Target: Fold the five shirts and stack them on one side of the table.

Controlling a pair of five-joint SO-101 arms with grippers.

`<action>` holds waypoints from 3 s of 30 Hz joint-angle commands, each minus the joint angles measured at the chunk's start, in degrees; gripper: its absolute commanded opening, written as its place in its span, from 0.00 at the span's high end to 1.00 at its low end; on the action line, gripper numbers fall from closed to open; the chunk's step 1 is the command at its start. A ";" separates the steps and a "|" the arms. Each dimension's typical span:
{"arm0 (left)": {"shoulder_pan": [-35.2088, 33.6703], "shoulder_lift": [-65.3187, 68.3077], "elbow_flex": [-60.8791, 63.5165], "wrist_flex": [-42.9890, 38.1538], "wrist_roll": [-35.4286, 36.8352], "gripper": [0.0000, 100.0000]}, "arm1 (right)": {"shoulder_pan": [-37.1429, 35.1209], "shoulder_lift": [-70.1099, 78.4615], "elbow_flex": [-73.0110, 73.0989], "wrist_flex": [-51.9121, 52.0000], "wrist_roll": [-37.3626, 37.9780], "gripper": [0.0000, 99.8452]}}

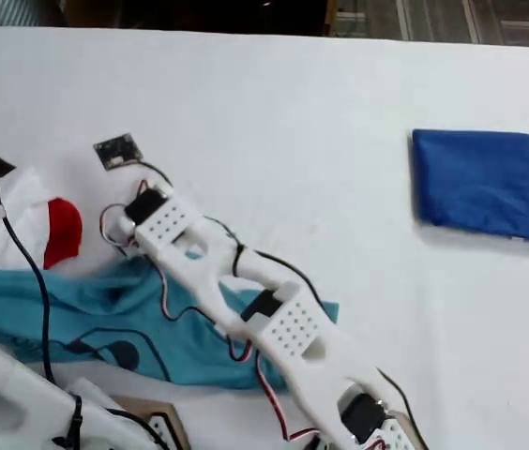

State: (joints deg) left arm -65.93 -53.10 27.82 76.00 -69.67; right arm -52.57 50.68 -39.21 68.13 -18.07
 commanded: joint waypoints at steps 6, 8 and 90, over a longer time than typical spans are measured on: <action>1.23 -0.53 -0.22 -1.23 -0.18 0.97 | 10.15 -5.93 -8.26 6.37 2.64 0.98; 4.04 -0.53 -0.31 -0.97 1.58 0.97 | 14.46 -9.19 -9.85 9.45 2.81 0.98; 45.01 -23.65 -24.22 9.23 31.21 0.97 | 51.30 -95.16 -11.96 4.97 29.89 0.98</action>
State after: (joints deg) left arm -20.31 -76.92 4.97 87.08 -37.93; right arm -1.41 -44.26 -50.64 73.14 11.38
